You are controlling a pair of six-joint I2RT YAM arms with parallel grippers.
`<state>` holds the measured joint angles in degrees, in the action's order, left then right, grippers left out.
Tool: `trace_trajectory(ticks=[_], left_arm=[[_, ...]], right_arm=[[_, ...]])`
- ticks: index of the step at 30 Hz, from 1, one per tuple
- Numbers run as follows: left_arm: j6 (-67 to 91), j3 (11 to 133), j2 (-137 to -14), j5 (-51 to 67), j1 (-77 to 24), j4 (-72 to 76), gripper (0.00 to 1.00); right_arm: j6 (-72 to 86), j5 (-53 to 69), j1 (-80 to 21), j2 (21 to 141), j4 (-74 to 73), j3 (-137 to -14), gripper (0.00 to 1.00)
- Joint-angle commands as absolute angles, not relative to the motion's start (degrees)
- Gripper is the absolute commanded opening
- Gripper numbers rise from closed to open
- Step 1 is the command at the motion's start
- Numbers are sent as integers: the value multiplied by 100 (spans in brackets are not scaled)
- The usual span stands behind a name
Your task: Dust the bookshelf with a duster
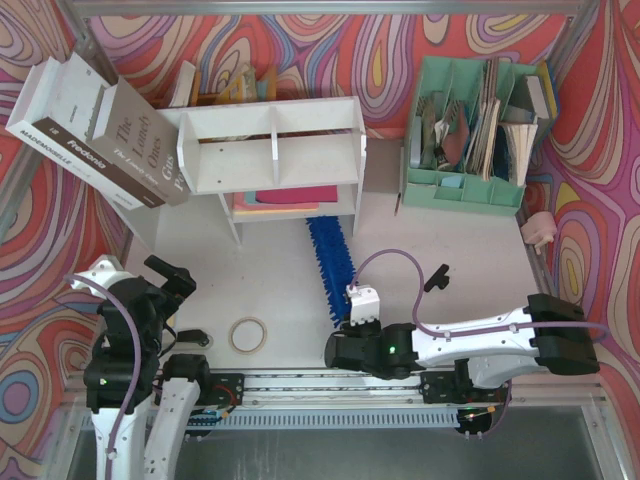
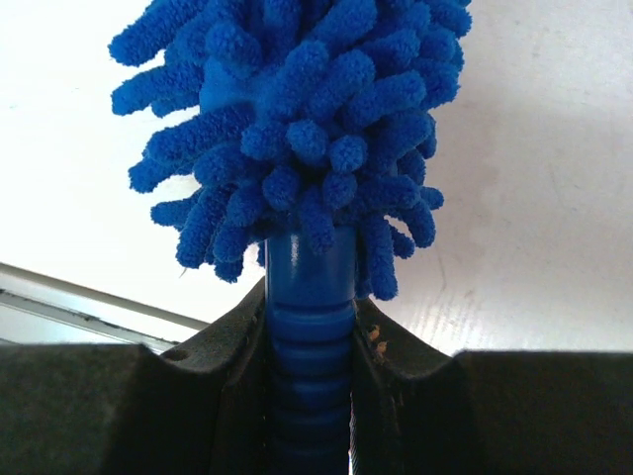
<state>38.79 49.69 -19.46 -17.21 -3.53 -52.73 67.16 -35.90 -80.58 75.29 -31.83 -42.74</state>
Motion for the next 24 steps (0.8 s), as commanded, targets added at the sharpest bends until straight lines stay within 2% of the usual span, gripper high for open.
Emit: trace_trajectory(ticks=[1, 17, 24], left_arm=[[3844, 4878, -1896, -1801, -325, -5212, 98], [3842, 4878, -1907, -1784, -325, -5203, 98], [3849, 4878, -1917, -1784, -325, -5202, 98]], right_arm=[[6165, -3821, -8070, 7785, -2466, -4584, 0], [7907, -4056, -8070, 7375, -4233, -4100, 0], [7768, -3736, -7884, 7517, -3954, -3978, 0]])
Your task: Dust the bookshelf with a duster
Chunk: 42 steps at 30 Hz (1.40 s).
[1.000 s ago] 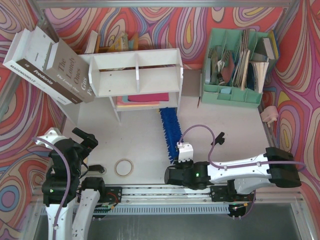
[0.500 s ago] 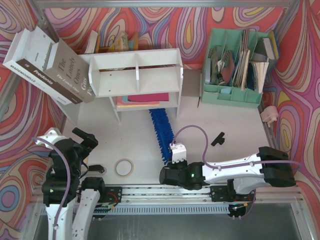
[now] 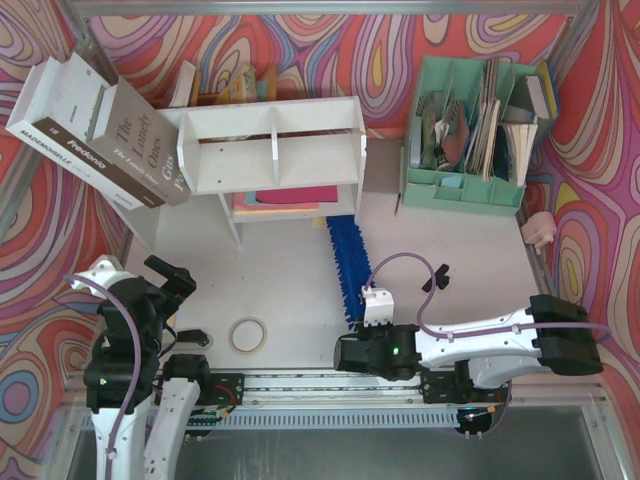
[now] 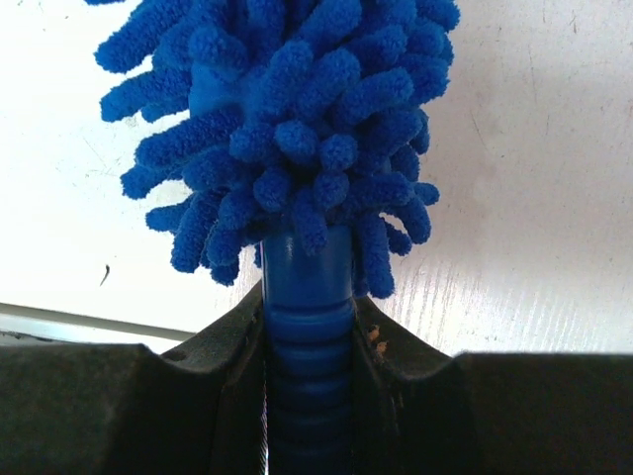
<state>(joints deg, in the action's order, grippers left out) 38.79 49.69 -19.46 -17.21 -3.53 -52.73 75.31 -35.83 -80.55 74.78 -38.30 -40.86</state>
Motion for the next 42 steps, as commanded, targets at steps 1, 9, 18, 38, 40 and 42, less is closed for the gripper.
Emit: trace_trajectory(ticks=[1, 9, 18, 38, 40, 42], left_arm=[[3847, 4878, -1924, -1784, -325, -5205, 98], [3843, 4878, -1932, -1784, -325, -5203, 99], [3849, 4878, -1927, -1784, -325, -5197, 98], [3849, 4877, -1942, -1787, -325, -5198, 98], [3849, 4878, -1934, -1784, -325, -5201, 98], [3854, 4878, -1925, -1798, -325, -5208, 98]], right_arm=[[7684, -3645, -7819, 7503, -3826, -3932, 0], [7052, -3288, -7547, 7476, -3202, -3772, 0], [6616, -3618, -7532, 7038, -3084, -4005, 0], [5840, -3275, -7550, 7445, -1862, -3999, 0], [5564, -3234, -7550, 7514, -1562, -4101, 0], [5335, -3179, -7549, 7674, -1363, -4281, 0]])
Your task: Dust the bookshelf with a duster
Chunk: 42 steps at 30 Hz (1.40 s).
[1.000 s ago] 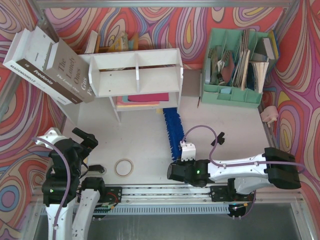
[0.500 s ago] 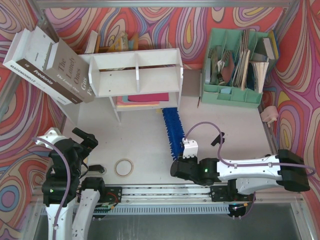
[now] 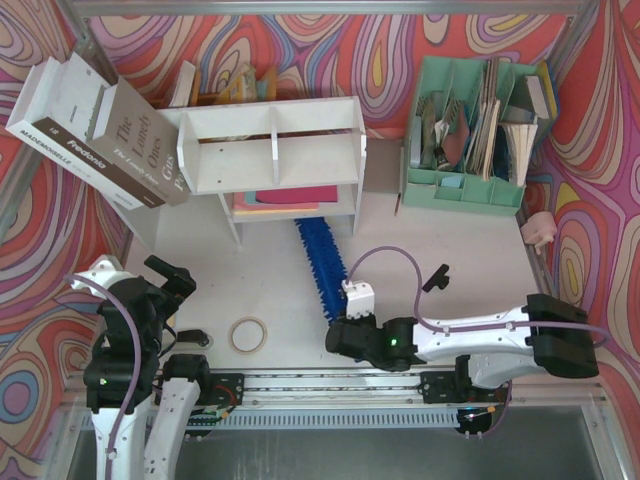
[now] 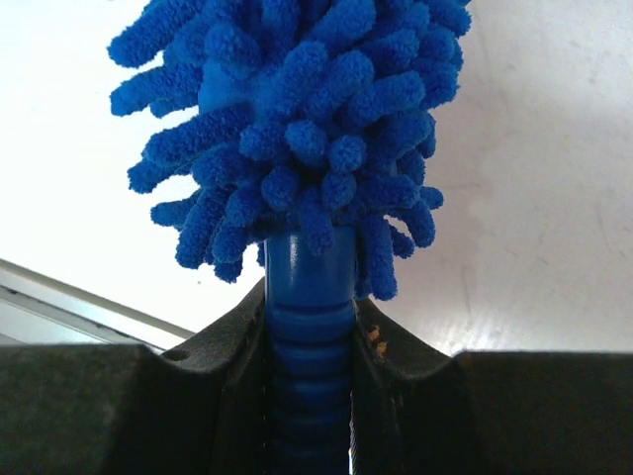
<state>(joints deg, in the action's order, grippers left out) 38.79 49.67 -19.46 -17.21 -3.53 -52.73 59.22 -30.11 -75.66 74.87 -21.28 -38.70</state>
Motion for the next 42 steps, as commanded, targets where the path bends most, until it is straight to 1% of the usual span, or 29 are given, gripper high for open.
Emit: trace_trajectory(ticks=[1, 7, 14, 17, 22, 26, 29, 32, 39, 42], left_arm=[[3856, 4877, -1917, -1801, -325, -5211, 98], [3857, 4878, -1906, -1811, -325, -5212, 98], [3847, 4878, -1916, -1793, -325, -5200, 98], [3846, 4878, -1908, -1793, -325, -5201, 98], [3843, 4875, -1903, -1761, -325, -5188, 98], [3783, 4886, -1941, -1638, -325, -5160, 98], [3535, 4889, -1992, -1204, -325, -5025, 98], [3347, 4848, -2011, -727, -325, -4859, 98], [3068, 4787, -2282, 219, -325, -4603, 98], [3003, 4765, -2394, 475, -325, -4528, 98]], right_arm=[[5231, -3124, -7544, 7773, -1260, -4379, 0], [4807, -2777, -7597, 8494, -749, -4829, 0], [4701, -2921, -7732, 8920, -839, -5163, 0], [4953, -3168, -7737, 8790, -1128, -5089, 0], [5714, -3660, -7736, 7997, -2007, -4633, 0], [6255, -3824, -7739, 7497, -2755, -4380, 0], [6525, -3854, -7733, 7259, -2986, -4183, 0], [6487, -3818, -7735, 7218, -2817, -4103, 0], [6116, -3558, -7732, 7944, -2319, -4541, 0], [6124, -3548, -7726, 7999, -2266, -4562, 0]])
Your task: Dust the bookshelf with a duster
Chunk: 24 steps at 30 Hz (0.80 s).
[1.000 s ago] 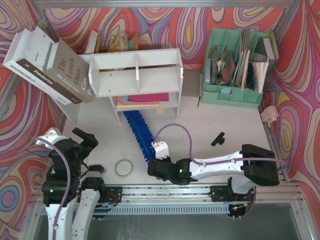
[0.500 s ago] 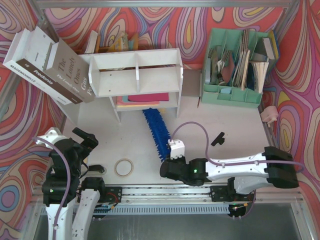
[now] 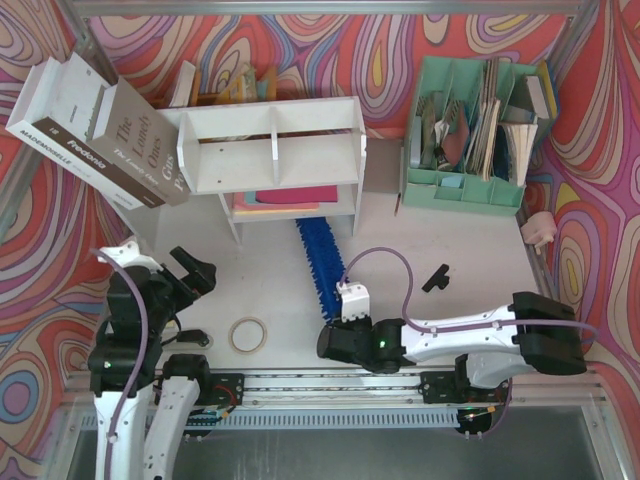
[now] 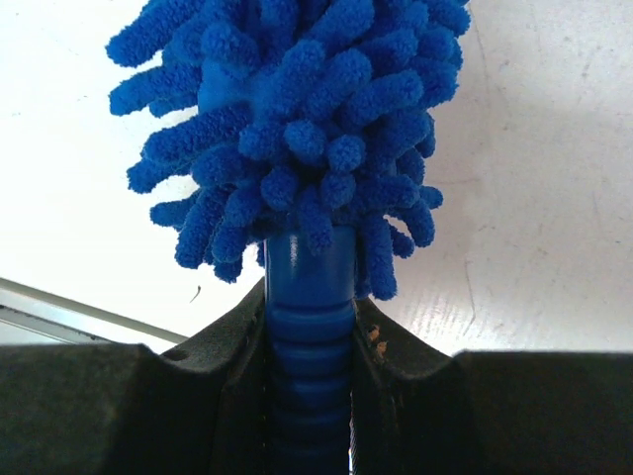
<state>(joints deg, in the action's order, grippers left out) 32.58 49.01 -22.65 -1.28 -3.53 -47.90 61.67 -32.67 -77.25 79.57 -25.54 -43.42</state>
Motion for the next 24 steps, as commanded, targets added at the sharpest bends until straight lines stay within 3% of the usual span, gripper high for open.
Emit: trace_trajectory(ticks=[1, 14, 24], left_arm=[[2992, 4764, -2427, 524, -325, -4514, 98], [2971, 4746, -2504, 624, -325, -4482, 98], [3023, 4746, -2426, 459, -325, -4517, 98]], right_arm=[[6199, -3581, -7730, 7974, -2360, -4556, 0], [7427, -3756, -7673, 7164, -3930, -4060, 0], [6094, -3367, -7672, 7783, -2398, -4457, 0]])
